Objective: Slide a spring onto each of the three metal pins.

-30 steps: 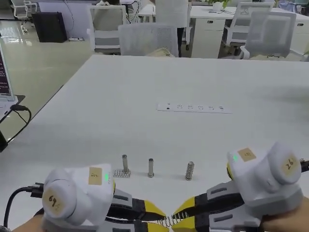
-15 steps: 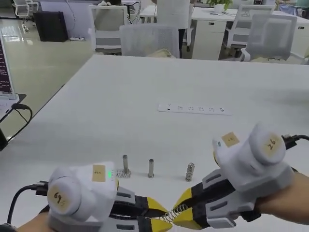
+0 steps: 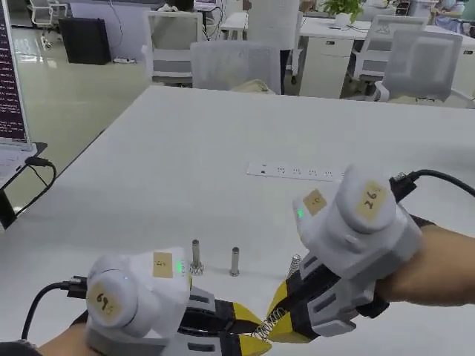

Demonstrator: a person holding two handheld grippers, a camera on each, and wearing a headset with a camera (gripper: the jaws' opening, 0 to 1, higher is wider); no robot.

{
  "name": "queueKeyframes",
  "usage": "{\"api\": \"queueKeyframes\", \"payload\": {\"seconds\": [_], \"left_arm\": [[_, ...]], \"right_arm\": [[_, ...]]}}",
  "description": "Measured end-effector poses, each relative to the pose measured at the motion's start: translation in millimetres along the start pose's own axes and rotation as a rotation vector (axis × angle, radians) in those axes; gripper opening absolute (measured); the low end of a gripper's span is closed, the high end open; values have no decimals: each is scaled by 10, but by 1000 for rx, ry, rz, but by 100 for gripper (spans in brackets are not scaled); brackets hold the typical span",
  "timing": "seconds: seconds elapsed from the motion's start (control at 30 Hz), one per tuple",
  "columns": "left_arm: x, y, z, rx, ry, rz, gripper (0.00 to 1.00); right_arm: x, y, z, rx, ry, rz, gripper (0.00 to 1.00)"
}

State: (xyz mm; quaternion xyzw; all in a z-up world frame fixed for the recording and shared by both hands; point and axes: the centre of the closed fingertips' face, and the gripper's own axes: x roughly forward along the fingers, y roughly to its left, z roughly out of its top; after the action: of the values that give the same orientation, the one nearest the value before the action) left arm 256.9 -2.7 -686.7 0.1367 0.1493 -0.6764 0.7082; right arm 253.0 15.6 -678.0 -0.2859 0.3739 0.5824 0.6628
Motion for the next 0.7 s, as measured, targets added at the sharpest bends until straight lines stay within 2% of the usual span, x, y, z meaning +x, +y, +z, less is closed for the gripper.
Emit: {"api": "queueKeyframes", "payload": {"seconds": [0.4,0.7], "left_arm": [[7,24,31,4,-17,10,2],[12,57,63,-2,-36,21,2]], "right_arm": [[-17,-5,40,-56,125,30,8],[-30,-32,89,-79,174,43,8]]}}
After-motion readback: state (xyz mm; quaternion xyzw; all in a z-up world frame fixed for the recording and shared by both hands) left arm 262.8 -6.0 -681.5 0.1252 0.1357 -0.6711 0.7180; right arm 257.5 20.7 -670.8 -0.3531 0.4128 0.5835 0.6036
